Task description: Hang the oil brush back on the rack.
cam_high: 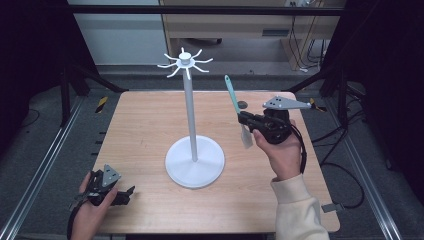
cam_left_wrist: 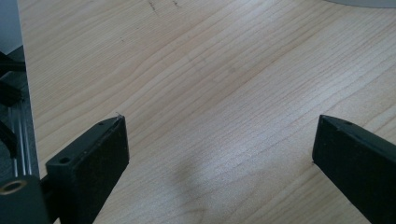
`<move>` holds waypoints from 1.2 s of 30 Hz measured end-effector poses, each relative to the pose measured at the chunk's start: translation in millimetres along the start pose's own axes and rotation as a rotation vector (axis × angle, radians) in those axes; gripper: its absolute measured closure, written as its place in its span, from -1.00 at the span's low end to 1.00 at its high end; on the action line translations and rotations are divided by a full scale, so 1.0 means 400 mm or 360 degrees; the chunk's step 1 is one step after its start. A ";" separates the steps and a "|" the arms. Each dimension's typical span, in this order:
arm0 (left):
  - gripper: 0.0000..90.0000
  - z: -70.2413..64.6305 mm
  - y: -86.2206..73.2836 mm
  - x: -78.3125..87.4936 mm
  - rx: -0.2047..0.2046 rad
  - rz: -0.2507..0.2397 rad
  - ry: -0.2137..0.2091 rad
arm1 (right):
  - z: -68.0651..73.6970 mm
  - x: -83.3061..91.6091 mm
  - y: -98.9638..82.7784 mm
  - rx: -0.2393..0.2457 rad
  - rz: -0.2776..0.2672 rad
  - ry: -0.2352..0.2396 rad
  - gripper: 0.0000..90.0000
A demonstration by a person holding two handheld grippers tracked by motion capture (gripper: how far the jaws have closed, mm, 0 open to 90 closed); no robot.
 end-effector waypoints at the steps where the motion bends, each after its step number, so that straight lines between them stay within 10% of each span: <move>1: -0.93 0.000 0.000 0.000 0.0005 -0.0002 -0.0005 | 0.004 0.004 0.003 0.0009 -0.0004 0.0003 0.84; 36: -0.93 -0.008 0.007 -0.001 -0.0036 -0.0013 -0.0026 | 0.139 0.088 0.068 0.0205 -0.0257 0.0146 0.84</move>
Point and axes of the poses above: each handheld gripper's, and its own axes: x roughly backward along the jaws, y roughly out of its top, z roughly to its left, the point moved 7 cm from there along -x, roughly forward along the jaws, and after that the axes turned 9 degrees about -x, right-handed, at the moved point
